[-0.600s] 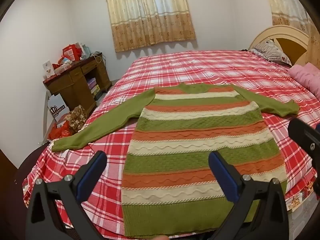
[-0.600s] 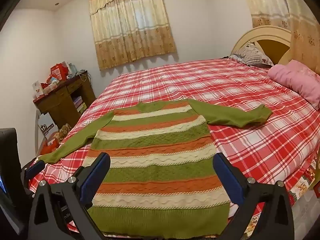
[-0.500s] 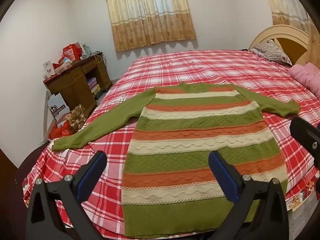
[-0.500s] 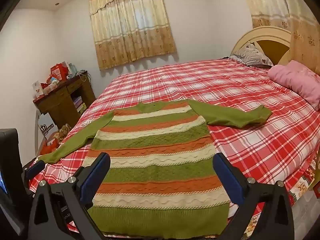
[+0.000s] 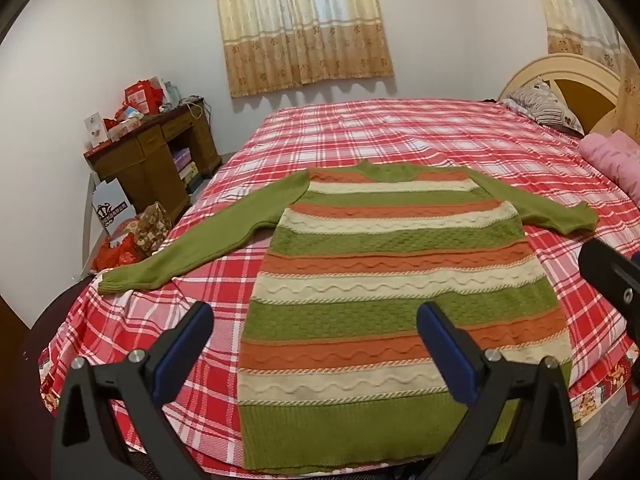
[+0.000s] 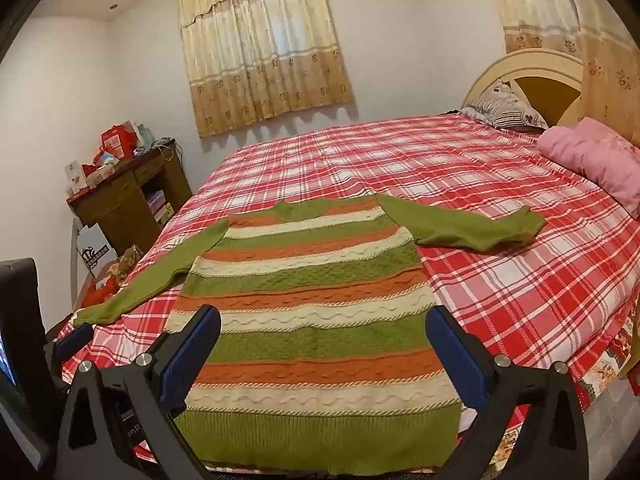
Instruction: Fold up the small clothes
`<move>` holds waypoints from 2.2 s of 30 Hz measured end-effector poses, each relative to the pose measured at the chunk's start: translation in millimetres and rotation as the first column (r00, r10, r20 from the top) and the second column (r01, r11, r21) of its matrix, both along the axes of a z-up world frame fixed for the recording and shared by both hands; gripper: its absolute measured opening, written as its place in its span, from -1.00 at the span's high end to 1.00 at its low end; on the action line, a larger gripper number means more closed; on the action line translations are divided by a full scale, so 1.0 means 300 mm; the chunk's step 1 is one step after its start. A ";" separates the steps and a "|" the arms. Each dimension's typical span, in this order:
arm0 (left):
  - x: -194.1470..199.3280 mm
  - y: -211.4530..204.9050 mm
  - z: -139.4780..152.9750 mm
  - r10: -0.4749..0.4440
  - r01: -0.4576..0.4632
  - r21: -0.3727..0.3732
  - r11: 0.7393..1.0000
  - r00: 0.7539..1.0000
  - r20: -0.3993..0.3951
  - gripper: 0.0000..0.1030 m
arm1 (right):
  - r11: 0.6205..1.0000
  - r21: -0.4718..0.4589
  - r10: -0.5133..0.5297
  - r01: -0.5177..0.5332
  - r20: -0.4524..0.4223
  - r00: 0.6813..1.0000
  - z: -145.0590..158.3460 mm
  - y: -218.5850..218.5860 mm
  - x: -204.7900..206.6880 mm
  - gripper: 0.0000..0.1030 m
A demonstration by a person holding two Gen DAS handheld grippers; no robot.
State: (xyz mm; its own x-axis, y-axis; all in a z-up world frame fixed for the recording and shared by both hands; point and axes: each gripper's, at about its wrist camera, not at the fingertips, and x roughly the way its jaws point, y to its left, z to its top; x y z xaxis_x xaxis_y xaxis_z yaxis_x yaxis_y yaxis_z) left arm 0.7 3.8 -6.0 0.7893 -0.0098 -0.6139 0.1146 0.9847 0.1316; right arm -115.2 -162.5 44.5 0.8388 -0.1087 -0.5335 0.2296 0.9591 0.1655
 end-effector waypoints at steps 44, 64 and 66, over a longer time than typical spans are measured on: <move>0.004 0.000 -0.006 -0.002 0.002 -0.007 1.000 1.000 -0.014 -1.00 | 1.000 0.022 0.011 -0.011 -0.019 1.000 -0.014 -0.002 0.012 -0.98; 0.099 -0.018 -0.067 0.002 -0.004 -0.021 1.000 0.997 -0.074 -1.00 | 0.997 0.014 -0.069 0.070 -0.040 0.997 -0.052 -0.109 0.073 -0.98; 0.132 -0.032 -0.076 0.005 -0.006 -0.015 1.000 0.997 -0.080 -1.00 | 0.996 0.010 -0.093 0.093 -0.036 0.995 -0.055 -0.145 0.093 -0.98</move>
